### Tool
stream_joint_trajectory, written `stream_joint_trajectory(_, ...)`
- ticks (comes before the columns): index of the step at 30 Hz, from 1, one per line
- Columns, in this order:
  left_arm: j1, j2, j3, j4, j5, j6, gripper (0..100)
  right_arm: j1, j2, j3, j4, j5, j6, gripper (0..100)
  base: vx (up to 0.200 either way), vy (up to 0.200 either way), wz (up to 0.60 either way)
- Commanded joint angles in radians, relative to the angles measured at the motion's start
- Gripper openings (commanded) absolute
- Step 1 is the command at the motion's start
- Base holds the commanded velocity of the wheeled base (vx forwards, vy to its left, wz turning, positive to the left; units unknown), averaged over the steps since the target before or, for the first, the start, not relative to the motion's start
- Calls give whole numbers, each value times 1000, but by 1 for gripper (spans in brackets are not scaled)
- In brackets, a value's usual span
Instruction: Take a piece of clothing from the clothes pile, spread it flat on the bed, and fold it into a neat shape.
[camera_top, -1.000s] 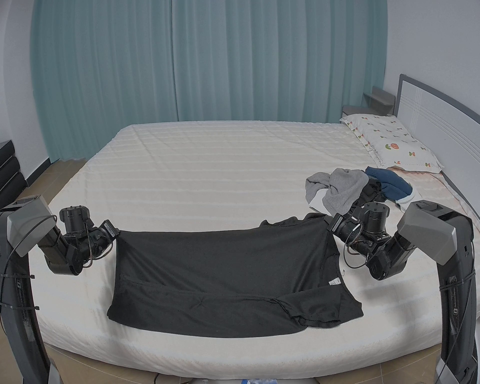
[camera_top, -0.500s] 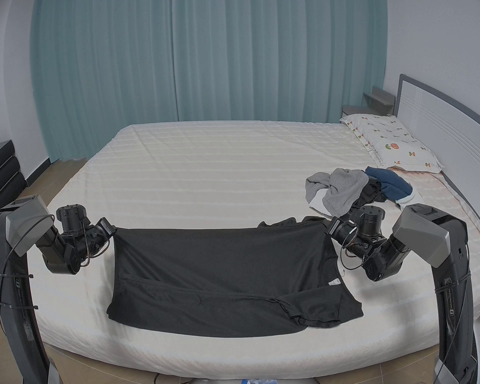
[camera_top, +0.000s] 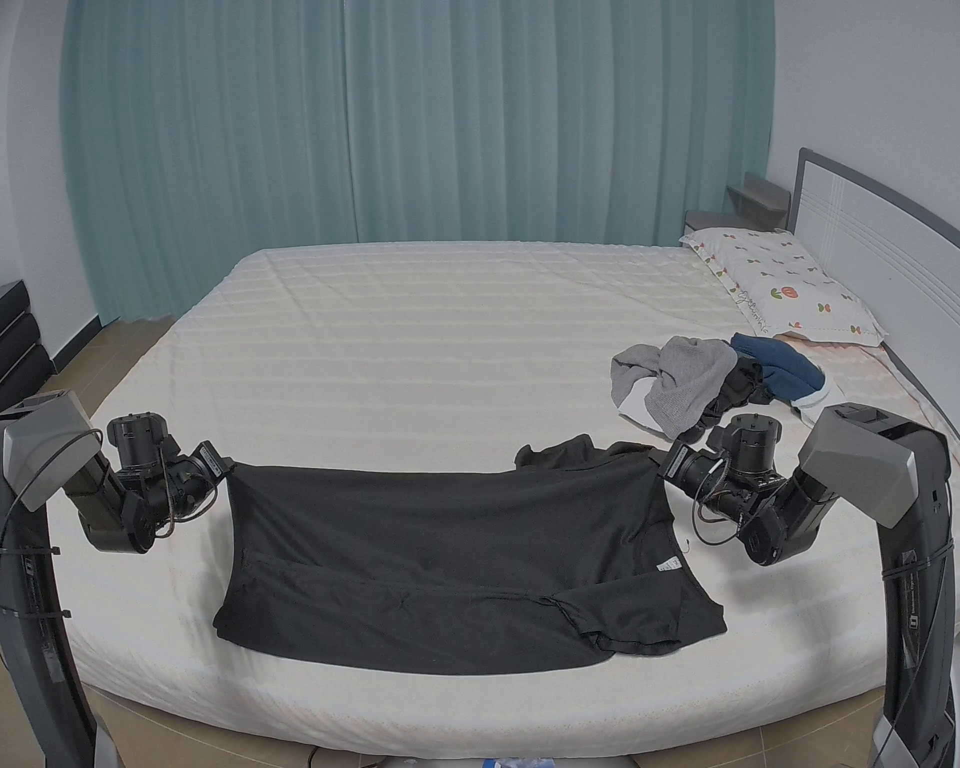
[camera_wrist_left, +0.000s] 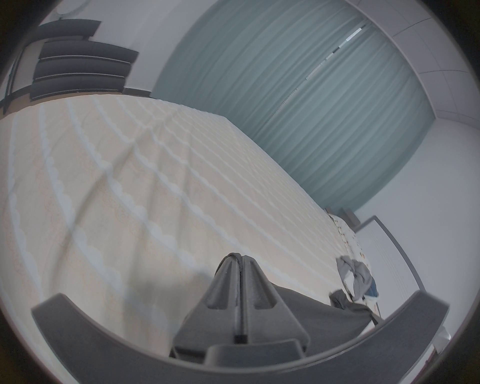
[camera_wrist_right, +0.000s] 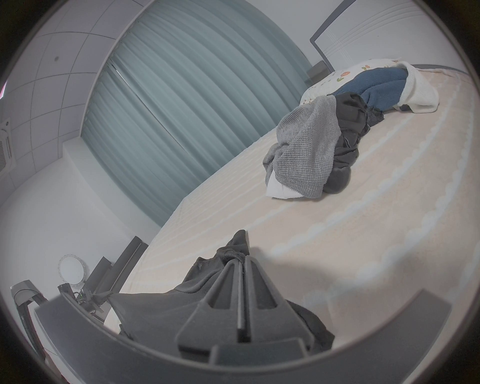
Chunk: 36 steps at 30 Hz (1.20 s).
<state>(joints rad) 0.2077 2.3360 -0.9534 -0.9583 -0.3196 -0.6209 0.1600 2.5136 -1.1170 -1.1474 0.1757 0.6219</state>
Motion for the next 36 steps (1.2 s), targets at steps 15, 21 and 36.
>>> stream_joint_trajectory(15,19,-6,-18,-17,8,3,0,0,50,-40,-60,-18,5,0,0,0,0)
stream_joint_trajectory(21,21,48,-53,-33,16,-33,0,4,90,-79,-67,-36,5,0,0,0,0)
stream_joint_trajectory(36,29,52,-1,-66,-4,15,0,-7,-9,77,-66,5,-80,0,0,0,0)
